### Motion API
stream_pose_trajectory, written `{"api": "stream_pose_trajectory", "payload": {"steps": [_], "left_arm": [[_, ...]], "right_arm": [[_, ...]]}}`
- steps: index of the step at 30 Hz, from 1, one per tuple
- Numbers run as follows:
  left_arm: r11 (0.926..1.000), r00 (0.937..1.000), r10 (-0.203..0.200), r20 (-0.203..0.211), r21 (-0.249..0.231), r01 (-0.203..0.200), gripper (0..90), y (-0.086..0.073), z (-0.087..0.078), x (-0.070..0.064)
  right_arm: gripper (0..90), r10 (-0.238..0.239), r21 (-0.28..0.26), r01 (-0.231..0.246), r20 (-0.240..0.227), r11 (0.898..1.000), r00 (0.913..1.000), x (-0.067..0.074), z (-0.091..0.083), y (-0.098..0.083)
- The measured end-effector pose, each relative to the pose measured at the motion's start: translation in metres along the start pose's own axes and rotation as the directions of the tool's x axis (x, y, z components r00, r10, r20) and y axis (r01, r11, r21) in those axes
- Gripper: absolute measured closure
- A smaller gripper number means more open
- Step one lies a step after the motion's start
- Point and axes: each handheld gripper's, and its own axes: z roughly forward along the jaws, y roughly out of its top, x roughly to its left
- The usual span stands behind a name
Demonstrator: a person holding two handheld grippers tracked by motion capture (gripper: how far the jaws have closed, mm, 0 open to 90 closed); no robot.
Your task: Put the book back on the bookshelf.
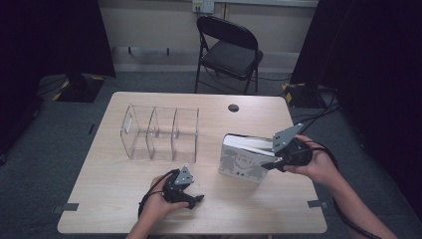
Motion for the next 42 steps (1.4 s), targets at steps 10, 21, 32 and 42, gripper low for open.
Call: {"api": "stream_pose_trajectory", "payload": {"steps": [10, 21, 32, 42], "left_arm": [[1.0, 1.0, 0.001, 0.0, 0.0, -0.001, 17.0, 0.0, 0.0, 0.0], [1.0, 1.0, 0.0, 0.001, -0.001, 0.0, 16.6, 0.0, 0.0, 0.0], [1.0, 1.0, -0.005, 0.006, -0.005, 0.005, 15.5, 0.0, 0.001, -0.001], [1.0, 1.0, -0.005, 0.006, -0.003, 0.005, 15.1, 0.0, 0.001, -0.001]], "right_arm": [[75.6, 0.039, 0.017, -0.038, -0.013, 0.999, 0.9992, -0.006, 0.0, 0.001], [75.4, 0.074, 0.037, -0.073, -0.025, 0.997, 0.997, -0.013, 0.0, 0.003], [74.8, 0.095, 0.049, -0.094, -0.033, 0.994, 0.9949, -0.016, 0.0, 0.004], [71.4, 0.104, 0.038, -0.104, -0.016, 0.994, 0.9944, -0.016, -0.004, 0.004]]}}
